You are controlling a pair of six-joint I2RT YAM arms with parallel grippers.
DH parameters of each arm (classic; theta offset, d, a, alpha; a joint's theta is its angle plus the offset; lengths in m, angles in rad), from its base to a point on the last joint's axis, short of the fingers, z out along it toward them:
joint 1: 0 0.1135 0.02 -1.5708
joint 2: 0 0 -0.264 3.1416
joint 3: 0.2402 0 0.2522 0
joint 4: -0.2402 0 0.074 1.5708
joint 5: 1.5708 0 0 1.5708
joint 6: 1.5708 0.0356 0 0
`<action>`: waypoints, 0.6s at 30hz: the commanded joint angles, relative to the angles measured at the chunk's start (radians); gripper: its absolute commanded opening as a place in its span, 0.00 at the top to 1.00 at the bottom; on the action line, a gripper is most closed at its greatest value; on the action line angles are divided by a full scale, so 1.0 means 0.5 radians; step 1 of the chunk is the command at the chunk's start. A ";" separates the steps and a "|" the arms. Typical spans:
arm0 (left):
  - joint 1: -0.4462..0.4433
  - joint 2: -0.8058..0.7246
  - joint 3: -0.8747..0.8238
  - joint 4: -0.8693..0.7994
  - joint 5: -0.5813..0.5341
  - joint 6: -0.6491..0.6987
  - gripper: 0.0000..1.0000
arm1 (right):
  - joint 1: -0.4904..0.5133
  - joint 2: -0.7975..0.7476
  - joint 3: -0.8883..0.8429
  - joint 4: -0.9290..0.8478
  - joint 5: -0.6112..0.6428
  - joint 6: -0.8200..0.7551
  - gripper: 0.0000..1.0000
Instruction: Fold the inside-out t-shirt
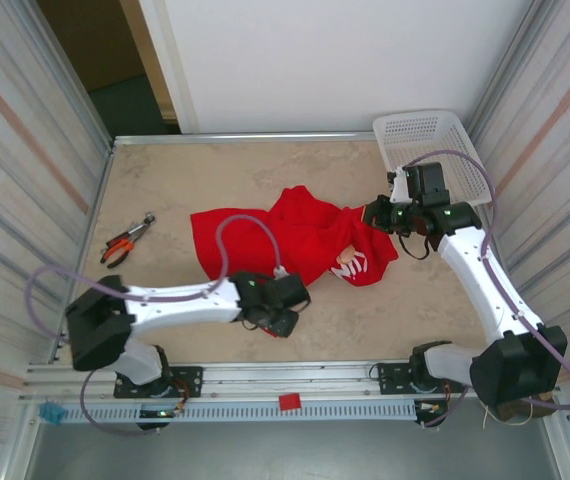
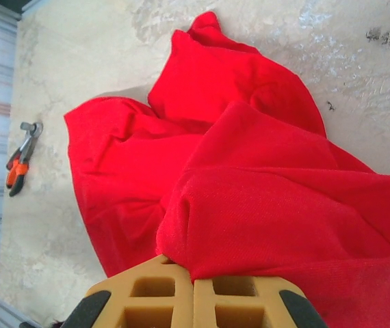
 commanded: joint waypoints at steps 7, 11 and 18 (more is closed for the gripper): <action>-0.117 0.322 0.042 0.023 -0.245 -0.045 0.36 | -0.025 -0.075 -0.021 0.055 -0.016 -0.024 1.00; -0.115 0.356 0.020 0.041 -0.278 -0.084 0.48 | -0.041 -0.095 -0.024 0.040 -0.022 -0.026 1.00; 0.091 0.145 0.002 -0.147 -0.411 0.057 1.00 | -0.063 -0.087 -0.014 0.039 -0.057 -0.026 1.00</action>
